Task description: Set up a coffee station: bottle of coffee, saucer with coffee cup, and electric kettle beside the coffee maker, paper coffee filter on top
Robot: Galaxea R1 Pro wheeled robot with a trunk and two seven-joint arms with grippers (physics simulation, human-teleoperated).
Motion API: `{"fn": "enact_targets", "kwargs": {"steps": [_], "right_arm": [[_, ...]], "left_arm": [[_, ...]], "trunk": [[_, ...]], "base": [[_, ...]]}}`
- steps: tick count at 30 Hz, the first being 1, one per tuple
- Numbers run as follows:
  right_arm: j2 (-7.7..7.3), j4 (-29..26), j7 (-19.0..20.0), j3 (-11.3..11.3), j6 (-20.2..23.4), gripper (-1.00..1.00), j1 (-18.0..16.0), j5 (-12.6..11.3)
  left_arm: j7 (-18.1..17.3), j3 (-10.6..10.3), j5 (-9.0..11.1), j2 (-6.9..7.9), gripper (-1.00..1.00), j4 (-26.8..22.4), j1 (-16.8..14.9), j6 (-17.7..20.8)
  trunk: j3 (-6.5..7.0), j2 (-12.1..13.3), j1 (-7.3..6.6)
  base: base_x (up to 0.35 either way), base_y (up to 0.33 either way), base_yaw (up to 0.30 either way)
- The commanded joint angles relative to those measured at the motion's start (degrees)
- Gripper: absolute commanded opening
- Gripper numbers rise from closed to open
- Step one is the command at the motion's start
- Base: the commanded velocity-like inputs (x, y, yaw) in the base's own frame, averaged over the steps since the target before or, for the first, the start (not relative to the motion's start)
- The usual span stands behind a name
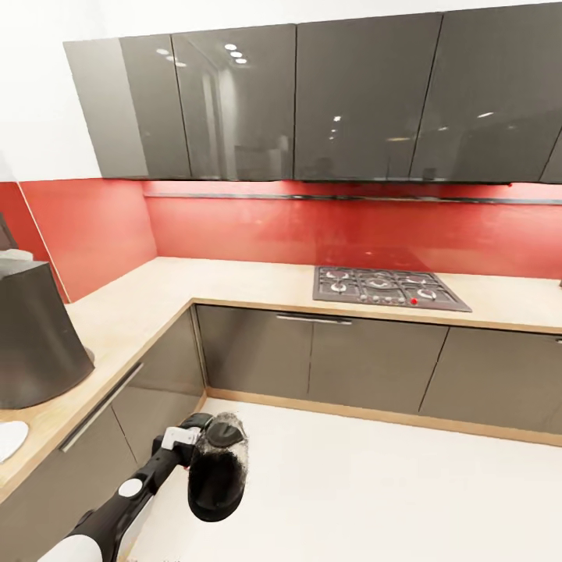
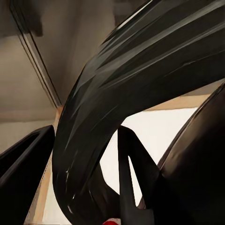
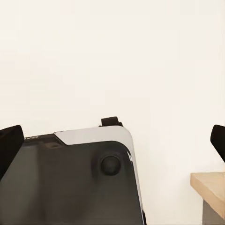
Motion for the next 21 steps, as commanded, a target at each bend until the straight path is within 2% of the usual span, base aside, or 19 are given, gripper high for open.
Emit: {"fn": "enact_targets", "kwargs": {"steps": [1, 7, 13, 21], "right_arm": [[0.02, 0.02, -0.24, -0.43, -0.16, 1.0, -0.04, 0.61], [0.02, 0.01, -0.21, -0.43, -0.19, 1.0, -0.05, 0.59], [0.02, -0.06, -0.15, -0.49, -0.19, 1.0, -0.05, 0.52], [0.02, -0.06, -0.15, -0.45, -0.16, 1.0, -0.05, 0.53]], "left_arm": [[-0.1, -0.1, 0.14, 0.02, -1.0, 0.26, -0.09, -0.44], [-0.1, -0.1, 0.14, 0.02, -1.0, 1.57, -0.08, -1.58], [-0.1, -0.1, -0.02, -0.78, -1.0, 1.59, -0.06, -1.58], [-0.1, -0.1, -0.04, -0.95, -1.0, 1.59, -0.01, -1.6]], "trunk": [[-0.1, -0.09, 0.03], [-0.1, -0.09, 0.03], [-0.1, -0.09, 0.03], [-0.1, -0.09, 0.03]], "base": [[0.061, -0.006, 0.277], [0.022, -0.005, 0.223], [0.201, -0.133, 0.024], [0.246, -0.164, 0.001]]}}
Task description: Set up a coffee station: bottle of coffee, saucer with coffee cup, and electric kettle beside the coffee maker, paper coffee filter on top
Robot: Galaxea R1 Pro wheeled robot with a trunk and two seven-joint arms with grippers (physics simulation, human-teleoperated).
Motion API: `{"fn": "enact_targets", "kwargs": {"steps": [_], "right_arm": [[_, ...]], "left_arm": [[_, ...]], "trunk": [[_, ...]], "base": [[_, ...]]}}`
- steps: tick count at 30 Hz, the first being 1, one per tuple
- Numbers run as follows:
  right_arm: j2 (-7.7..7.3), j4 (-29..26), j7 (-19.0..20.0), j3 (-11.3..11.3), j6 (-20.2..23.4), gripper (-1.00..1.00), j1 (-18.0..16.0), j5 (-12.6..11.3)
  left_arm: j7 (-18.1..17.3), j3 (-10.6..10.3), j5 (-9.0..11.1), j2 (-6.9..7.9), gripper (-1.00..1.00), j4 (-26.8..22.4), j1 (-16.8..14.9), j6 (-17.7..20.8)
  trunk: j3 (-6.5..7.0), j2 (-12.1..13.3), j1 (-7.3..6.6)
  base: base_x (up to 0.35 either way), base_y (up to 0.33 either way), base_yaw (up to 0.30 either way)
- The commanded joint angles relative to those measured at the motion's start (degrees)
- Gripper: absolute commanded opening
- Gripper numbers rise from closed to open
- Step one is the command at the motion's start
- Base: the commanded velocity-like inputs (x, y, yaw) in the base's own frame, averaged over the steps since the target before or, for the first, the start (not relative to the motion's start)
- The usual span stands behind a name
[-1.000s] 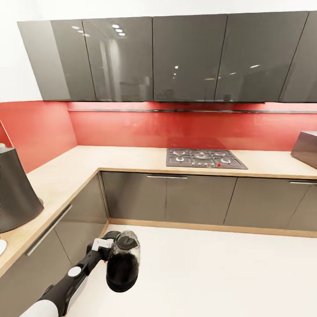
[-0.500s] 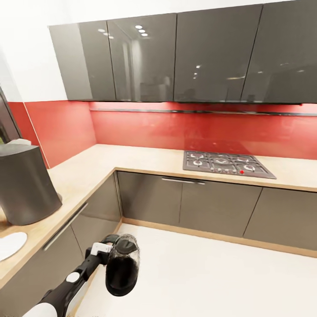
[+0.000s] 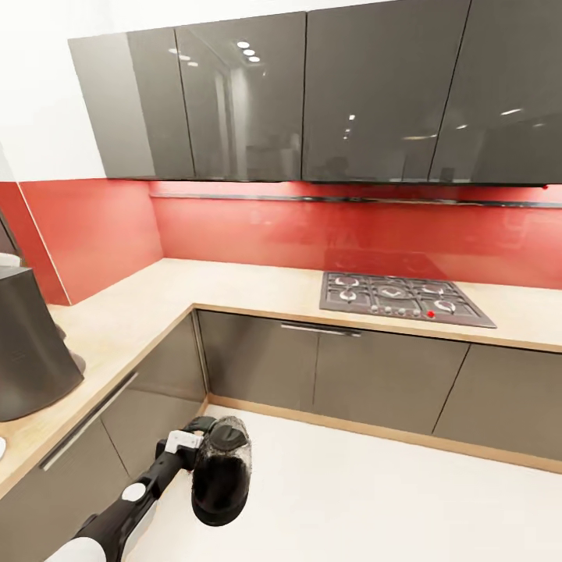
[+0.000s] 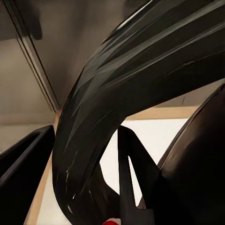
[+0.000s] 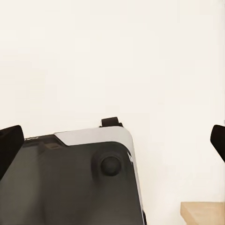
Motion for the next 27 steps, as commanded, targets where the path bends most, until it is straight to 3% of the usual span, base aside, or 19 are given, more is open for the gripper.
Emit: {"fn": "enact_targets", "kwargs": {"steps": [1, 13, 20, 27], "right_arm": [[0.02, 0.08, -0.27, -0.42, -0.17, 1.0, -0.05, 0.6], [0.02, 0.13, -0.3, -0.41, -0.13, 1.0, -0.05, 0.61], [0.02, 0.22, -0.17, -0.41, -0.18, 1.0, -0.05, 0.87], [0.02, 0.01, -0.17, -0.48, -0.18, 1.0, -0.05, 0.79]], "left_arm": [[-0.08, -0.1, 0.12, 0.03, -1.0, 0.01, -0.06, -0.2], [-0.08, -0.1, 0.17, 0.03, -1.0, 0.01, -0.05, -0.26], [-0.08, -0.1, 0.2, 0.03, -1.0, 0.01, -0.05, -0.26], [-0.08, 0.04, 0.21, 0.03, -1.0, 0.01, -0.05, -0.26]], "trunk": [[-0.1, -0.09, 0.05], [-0.1, -0.09, 0.05], [-0.1, -0.09, 0.05], [-0.1, -0.09, 0.05]], "base": [[0.252, -0.165, 0.032], [0.194, -0.211, 0.227], [0.112, -0.251, 0.029], [0.056, -0.047, 0.0]]}}
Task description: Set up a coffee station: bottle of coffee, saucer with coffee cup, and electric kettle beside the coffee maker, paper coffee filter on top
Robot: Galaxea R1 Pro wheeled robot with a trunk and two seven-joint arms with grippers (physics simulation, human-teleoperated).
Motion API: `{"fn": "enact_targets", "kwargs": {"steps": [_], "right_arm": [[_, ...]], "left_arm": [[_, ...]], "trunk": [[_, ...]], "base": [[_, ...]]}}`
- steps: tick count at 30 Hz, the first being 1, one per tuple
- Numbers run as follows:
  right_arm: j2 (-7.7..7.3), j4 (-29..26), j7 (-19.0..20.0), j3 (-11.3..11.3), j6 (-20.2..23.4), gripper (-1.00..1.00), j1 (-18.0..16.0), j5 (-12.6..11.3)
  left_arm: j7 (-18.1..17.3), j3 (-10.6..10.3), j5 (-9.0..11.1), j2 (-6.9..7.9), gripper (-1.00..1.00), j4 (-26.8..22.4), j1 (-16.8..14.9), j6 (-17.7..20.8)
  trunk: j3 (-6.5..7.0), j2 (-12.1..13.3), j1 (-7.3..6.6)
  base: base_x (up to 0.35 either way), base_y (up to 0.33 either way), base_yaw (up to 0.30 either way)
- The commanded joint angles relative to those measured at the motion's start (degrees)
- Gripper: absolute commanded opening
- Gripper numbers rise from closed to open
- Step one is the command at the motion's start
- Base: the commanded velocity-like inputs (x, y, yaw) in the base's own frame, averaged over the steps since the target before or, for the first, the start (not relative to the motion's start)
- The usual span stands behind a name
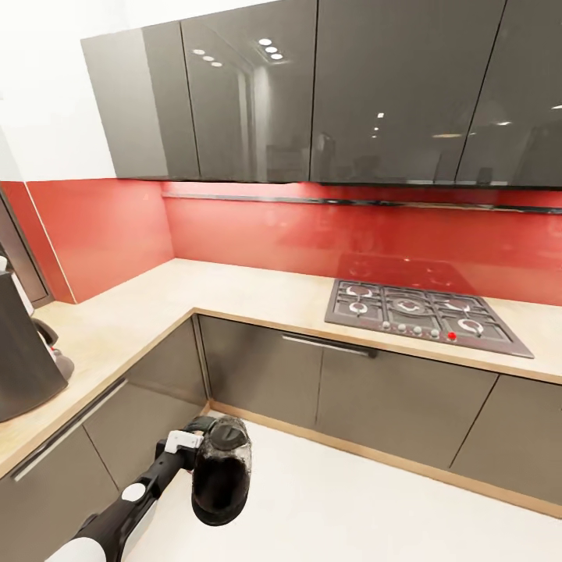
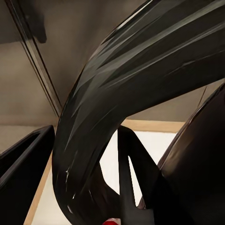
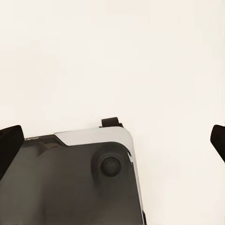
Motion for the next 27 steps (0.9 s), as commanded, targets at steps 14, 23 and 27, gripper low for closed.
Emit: {"fn": "enact_targets", "kwargs": {"steps": [14, 23, 27], "right_arm": [[0.02, -0.01, -0.3, -0.43, -0.09, 1.0, -0.05, 0.58], [0.02, -0.01, -0.39, -0.43, -0.09, 1.0, -0.05, 0.58], [0.02, -0.01, -0.39, -0.45, -0.08, 1.0, -0.05, 0.58]], "left_arm": [[-0.06, -0.14, 0.16, 0.04, -1.0, 0.04, -0.06, -2.31], [-0.06, -0.18, 0.13, 0.04, -1.0, 0.08, -0.06, -2.33], [-0.06, -0.18, 0.14, 0.04, -1.0, 0.03, -0.06, -2.31]], "trunk": [[-0.1, -0.09, 0.02], [-0.1, -0.09, 0.02], [-0.1, -0.09, 0.02]], "base": [[0.056, -0.035, 0.146], [0.234, -0.17, 0.277], [0.246, -0.195, 0.277]]}}
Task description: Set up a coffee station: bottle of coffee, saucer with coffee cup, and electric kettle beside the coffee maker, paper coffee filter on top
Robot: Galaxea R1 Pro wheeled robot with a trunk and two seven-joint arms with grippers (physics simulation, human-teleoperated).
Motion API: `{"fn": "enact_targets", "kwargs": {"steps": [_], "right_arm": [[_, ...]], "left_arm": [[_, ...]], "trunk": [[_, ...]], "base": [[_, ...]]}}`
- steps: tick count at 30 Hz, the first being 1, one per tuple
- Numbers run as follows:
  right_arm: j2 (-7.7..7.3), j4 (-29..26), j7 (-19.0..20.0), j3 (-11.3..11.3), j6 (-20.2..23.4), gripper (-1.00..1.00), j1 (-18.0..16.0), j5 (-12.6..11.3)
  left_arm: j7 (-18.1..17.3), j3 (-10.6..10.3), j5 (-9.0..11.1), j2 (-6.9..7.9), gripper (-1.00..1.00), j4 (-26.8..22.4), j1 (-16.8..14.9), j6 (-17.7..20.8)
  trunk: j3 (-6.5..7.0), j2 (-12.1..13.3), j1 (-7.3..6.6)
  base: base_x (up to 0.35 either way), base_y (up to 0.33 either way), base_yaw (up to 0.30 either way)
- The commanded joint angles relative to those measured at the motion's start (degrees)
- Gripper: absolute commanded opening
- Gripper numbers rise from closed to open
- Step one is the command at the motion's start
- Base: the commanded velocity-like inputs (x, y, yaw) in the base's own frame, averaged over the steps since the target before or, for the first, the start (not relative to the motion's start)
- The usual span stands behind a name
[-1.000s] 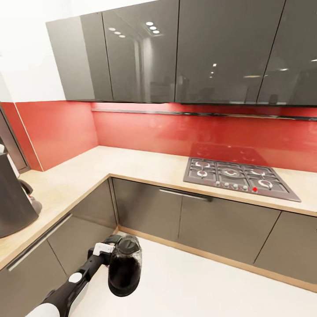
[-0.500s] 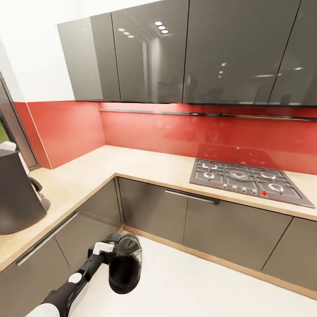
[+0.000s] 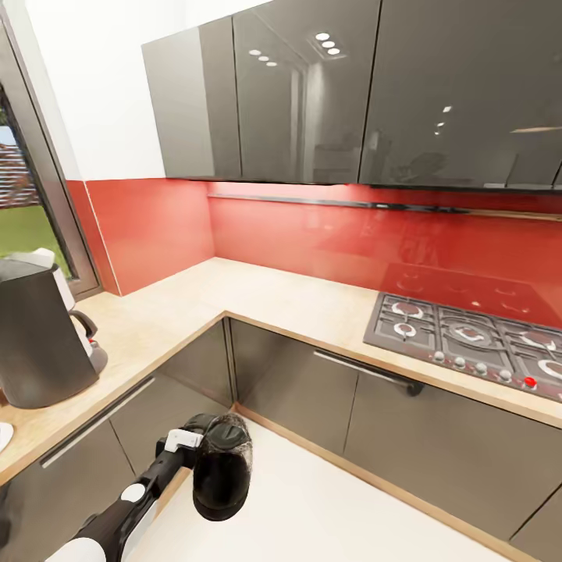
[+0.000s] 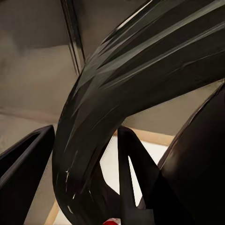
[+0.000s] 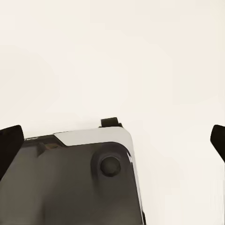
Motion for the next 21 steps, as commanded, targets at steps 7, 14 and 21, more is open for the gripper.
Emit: {"fn": "enact_targets", "kwargs": {"steps": [7, 14, 21], "right_arm": [[0.02, 0.02, -0.22, -0.42, -0.17, 1.0, -0.03, 0.6], [0.02, 0.02, -0.22, -0.42, -0.17, 1.0, -0.03, 0.6], [0.02, 0.02, -0.22, -0.43, -0.23, 1.0, -0.01, 0.6]], "left_arm": [[-0.07, -0.07, 0.11, 0.02, -1.0, 0.02, -0.08, -0.19], [-0.07, -0.08, 0.13, 0.02, -1.0, 0.1, -0.08, -0.21], [-0.07, -0.08, 0.18, 0.02, -1.0, 0.11, -0.08, -0.21]], "trunk": [[-0.1, -0.08, 0.04], [-0.1, -0.08, 0.04], [-0.1, -0.08, 0.04]], "base": [[0.274, -0.205, 0.277], [0.263, -0.207, 0.277], [0.174, -0.225, 0.205]]}}
